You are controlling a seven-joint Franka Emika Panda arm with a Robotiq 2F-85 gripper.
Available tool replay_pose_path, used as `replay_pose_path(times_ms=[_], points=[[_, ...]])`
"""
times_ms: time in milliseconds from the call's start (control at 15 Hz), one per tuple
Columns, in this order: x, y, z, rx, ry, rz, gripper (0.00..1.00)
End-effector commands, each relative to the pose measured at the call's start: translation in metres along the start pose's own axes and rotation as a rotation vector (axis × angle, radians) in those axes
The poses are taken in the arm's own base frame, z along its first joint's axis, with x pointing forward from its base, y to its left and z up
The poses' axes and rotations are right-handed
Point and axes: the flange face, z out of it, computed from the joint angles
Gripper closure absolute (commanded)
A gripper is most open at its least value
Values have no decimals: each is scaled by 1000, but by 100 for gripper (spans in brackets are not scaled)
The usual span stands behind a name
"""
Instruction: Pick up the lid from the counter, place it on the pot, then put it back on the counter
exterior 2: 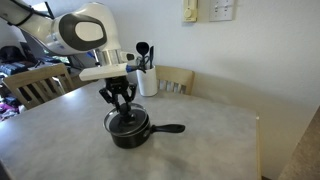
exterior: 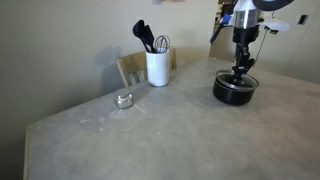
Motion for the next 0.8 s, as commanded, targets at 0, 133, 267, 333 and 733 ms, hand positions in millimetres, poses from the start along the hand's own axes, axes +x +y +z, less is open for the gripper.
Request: replay_pose_path(times_ms=[0,133,267,333,733], points=[[3,13,1,-11,24,-14,86],[3,16,4,-11,23,-9,86],[3,19,8,-10,18,-5,86],[3,21,11,-8,14,-1,86],[3,27,21,4,12,10,86]])
